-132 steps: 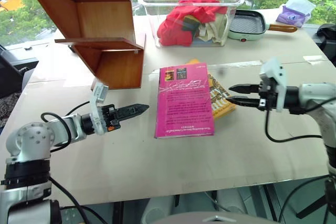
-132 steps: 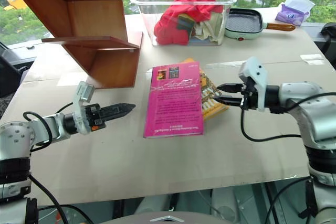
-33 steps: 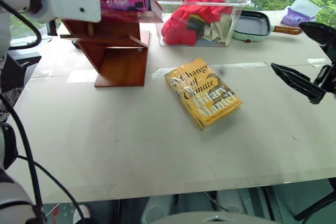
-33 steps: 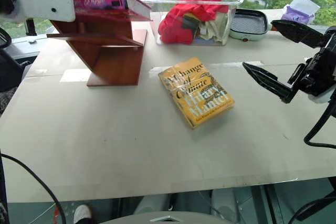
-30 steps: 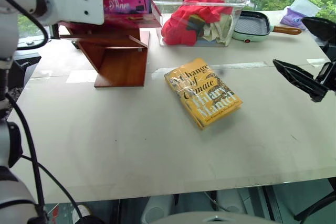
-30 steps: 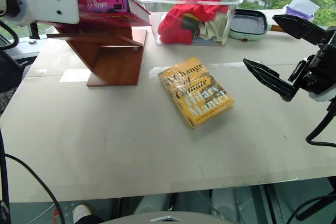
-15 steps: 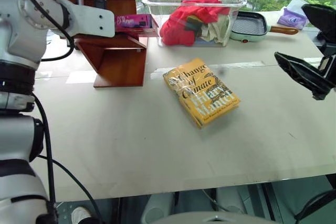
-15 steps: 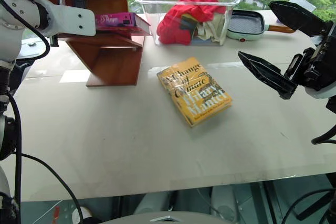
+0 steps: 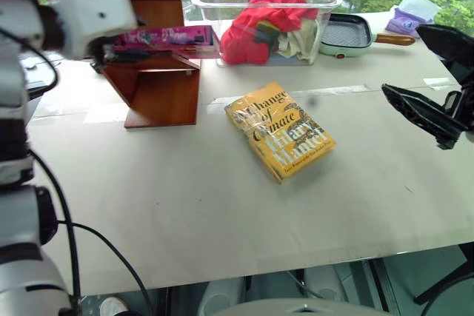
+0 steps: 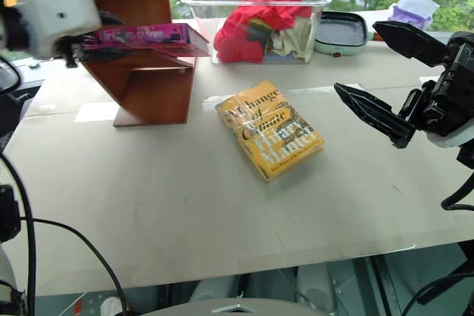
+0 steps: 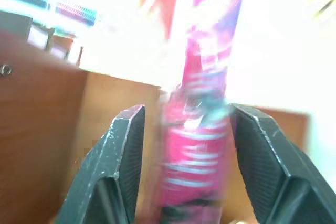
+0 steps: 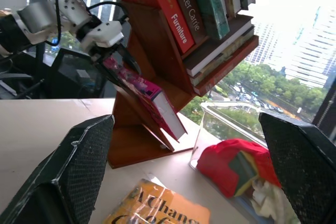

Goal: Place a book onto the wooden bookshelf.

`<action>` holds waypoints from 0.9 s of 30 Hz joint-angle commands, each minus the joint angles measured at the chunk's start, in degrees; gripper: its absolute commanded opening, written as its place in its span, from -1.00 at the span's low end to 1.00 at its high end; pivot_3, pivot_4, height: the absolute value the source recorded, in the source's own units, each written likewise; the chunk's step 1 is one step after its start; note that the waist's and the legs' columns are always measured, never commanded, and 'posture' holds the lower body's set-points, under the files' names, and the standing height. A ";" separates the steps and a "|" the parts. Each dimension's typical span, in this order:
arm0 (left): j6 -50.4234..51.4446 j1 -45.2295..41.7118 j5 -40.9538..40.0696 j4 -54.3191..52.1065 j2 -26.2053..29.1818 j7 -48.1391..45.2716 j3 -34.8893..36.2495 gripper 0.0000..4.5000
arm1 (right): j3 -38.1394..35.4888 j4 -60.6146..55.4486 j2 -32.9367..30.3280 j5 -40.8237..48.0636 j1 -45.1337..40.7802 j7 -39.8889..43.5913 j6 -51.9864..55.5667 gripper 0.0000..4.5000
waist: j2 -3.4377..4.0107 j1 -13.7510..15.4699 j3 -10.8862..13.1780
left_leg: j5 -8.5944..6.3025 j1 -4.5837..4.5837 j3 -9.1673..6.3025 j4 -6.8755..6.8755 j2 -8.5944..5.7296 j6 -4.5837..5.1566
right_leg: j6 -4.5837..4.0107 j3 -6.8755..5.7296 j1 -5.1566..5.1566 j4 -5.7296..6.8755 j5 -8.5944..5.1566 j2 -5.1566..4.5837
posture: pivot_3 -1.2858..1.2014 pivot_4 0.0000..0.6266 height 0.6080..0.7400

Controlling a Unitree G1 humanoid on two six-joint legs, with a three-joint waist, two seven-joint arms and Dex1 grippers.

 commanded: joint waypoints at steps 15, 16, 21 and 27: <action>43.70 19.81 -44.47 -45.05 -18.35 19.40 13.73 0.15 | -7.79 -3.24 -4.29 0.88 9.44 0.92 4.54 1.00 | 0.13 1.01 -0.09 | -0.02 0.30 0.12 0.04 0.03 0.01 | -0.04 0.18 0.15 0.02 0.00 -0.01 | 0.03 -0.52 0.78; 43.34 24.33 -43.80 -45.93 -20.07 21.55 13.56 0.15 | -9.40 -3.66 -4.13 -0.10 12.57 1.96 4.98 1.00 | 0.07 0.94 -0.06 | -0.01 0.31 0.14 -0.03 0.04 0.01 | -0.04 0.19 0.15 -0.01 0.01 -0.01 | 0.03 -0.52 0.78; 31.70 46.60 -35.41 -44.71 -21.07 22.40 14.07 0.15 | -17.75 -4.88 -1.11 -6.92 30.67 8.03 5.94 1.00 | 0.09 1.70 -0.09 | -0.03 0.35 0.22 -0.07 0.04 0.02 | -0.11 0.28 0.13 -0.04 0.05 0.01 | 0.03 -0.52 0.78; 17.92 59.89 -27.88 -36.40 -17.95 18.18 15.13 0.15 | -21.78 -3.56 3.68 -16.57 47.16 14.30 2.10 1.00 | 0.14 3.59 -0.12 | -0.08 0.41 0.33 -0.22 0.03 0.10 | -0.12 0.34 0.20 -0.20 0.05 0.00 | 0.03 -0.52 0.78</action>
